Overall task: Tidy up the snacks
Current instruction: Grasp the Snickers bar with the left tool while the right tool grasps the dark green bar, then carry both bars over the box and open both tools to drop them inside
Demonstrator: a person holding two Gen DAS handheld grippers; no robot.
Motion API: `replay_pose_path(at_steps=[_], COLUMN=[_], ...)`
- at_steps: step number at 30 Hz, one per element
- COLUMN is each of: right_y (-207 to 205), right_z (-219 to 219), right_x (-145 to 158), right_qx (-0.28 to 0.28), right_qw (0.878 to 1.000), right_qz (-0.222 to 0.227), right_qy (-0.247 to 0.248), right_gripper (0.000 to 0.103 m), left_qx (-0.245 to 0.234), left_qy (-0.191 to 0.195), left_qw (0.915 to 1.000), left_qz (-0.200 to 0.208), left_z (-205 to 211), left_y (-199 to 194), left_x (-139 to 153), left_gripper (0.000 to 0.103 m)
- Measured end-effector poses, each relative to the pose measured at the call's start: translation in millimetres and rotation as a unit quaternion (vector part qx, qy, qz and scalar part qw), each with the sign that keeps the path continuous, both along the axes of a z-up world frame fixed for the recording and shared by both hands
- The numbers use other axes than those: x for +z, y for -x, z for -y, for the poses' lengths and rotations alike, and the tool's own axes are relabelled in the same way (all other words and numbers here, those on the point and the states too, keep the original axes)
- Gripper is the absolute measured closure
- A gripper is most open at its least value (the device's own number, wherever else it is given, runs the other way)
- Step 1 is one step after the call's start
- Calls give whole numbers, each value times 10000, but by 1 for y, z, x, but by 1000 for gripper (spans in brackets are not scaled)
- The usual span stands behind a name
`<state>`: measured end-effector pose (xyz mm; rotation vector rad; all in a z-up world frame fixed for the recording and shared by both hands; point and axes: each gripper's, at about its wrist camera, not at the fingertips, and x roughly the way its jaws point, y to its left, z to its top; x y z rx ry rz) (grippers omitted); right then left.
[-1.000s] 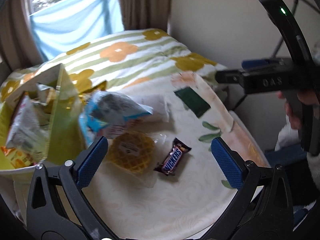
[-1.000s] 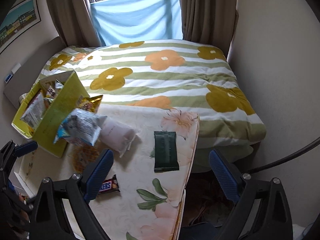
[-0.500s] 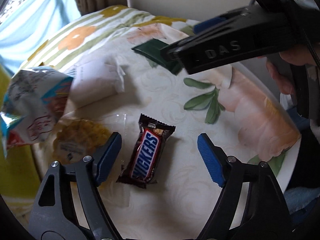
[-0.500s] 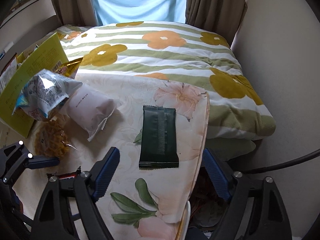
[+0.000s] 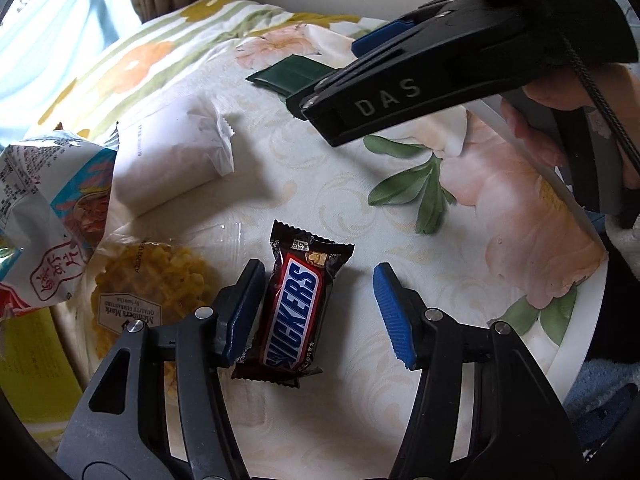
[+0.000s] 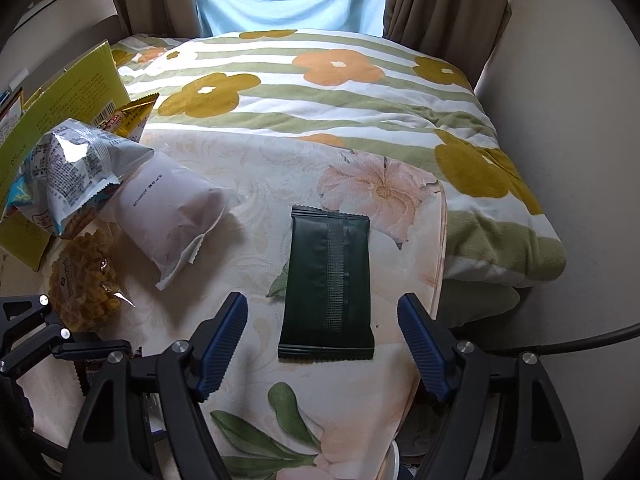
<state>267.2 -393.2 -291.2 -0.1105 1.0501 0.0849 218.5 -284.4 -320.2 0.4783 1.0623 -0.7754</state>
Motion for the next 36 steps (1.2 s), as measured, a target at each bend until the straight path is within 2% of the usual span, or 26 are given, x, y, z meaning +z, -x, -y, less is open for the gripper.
replay_pose_path(at_steps=[1, 5, 17, 18, 21, 22, 30, 36], right_y=[-2, -6, -20, -20, -22, -22, -16, -6], right_z=[0, 1, 2, 2, 3, 3, 6, 9], right_x=[-1, -6, -14, -14, -12, -12, -3, 29], right_qx=[8, 10, -51, -74, -80, -78, -150, -239], right_qw=[10000, 10000, 9996, 9996, 9996, 9996, 9995, 9994], right_qz=[-23, -69, -207, -207, -191, -204, -121, 42], right_qy=[-17, -6, -170, -195, -199, -194, -246, -265], right_gripper=[34, 38, 40, 42, 61, 62, 63, 63], left_qx=[2, 119, 328, 338, 377, 402, 531, 780], left_qy=[-7, 1, 109, 99, 106, 129, 198, 342], left_qw=[10000, 9999, 9992, 9991, 9990, 9988, 9982, 9964], left_qz=[3, -14, -224, -223, -237, -263, -171, -6], left_z=[0, -2, -11, -11, -11, -12, -13, -17], left_y=[0, -10, -18, -20, -21, -22, -19, -16], left_x=[0, 1, 3, 3, 3, 4, 11, 41], left_gripper=[51, 75, 76, 77, 77, 77, 77, 77])
